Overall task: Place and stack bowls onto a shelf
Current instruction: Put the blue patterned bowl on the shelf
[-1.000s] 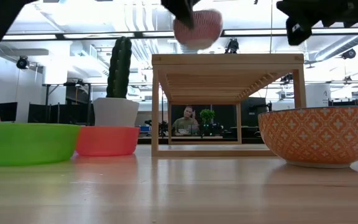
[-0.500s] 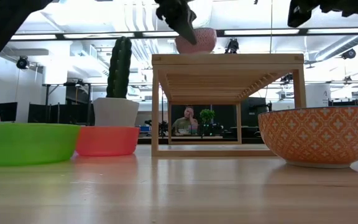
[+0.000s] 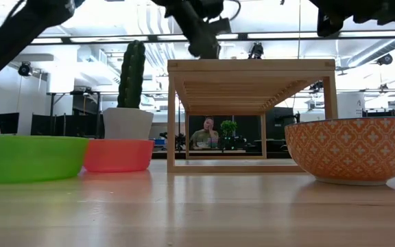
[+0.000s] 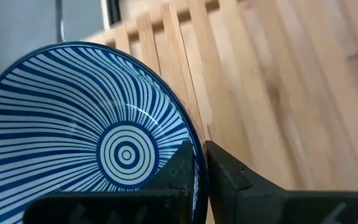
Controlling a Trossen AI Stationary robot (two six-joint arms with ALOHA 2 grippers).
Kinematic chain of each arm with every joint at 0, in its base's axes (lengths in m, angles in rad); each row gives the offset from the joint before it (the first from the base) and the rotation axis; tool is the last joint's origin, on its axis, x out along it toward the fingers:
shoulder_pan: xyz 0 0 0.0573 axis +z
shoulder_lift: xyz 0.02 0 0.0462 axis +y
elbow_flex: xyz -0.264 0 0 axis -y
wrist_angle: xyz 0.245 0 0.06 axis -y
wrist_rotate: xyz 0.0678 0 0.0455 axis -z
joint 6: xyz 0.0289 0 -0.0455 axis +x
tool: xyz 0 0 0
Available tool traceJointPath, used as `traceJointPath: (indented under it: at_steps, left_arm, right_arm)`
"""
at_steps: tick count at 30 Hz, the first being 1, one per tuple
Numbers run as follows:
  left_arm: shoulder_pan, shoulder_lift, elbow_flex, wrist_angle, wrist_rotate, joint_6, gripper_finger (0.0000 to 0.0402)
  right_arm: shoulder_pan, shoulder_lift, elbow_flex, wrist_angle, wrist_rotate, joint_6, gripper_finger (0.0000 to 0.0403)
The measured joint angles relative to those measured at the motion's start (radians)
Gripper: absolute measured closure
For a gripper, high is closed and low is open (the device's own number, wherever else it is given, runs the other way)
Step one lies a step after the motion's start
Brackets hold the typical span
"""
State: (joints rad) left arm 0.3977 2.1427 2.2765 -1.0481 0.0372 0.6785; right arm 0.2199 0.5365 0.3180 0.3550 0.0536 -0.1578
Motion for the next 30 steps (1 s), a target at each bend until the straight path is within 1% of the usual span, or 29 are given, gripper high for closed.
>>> traceJointPath:
  at_steps: [5,11,14,19,25,30]
  left_arm:
    - [0.006,0.028,0.0,-0.026,0.0,0.019,0.0394]
    - [0.005,0.028,0.0,-0.025,0.001,0.02,0.0392]
    - [0.006,0.028,0.0,-0.025,0.001,0.019,0.0387]
    - [0.005,0.028,-0.001,-0.022,0.0,0.009,0.0373]
    - [0.005,0.028,-0.001,-0.023,0.0,-0.001,0.0349]
    - [0.001,0.028,-0.001,-0.023,0.0,-0.013,0.0307]
  right_arm:
    - [0.0,0.001,0.0,-0.007,0.001,-0.011,0.0339]
    - [0.0,0.001,0.0,-0.008,0.008,-0.015,0.0339]
    - [0.0,0.001,0.0,-0.009,0.029,-0.016,0.0339]
    - [0.0,0.001,0.0,-0.011,0.033,-0.018,0.0339]
    - [0.0,0.001,0.0,-0.011,0.032,-0.017,0.0339]
    - [0.0,0.001,0.0,-0.014,0.033,-0.016,0.0339]
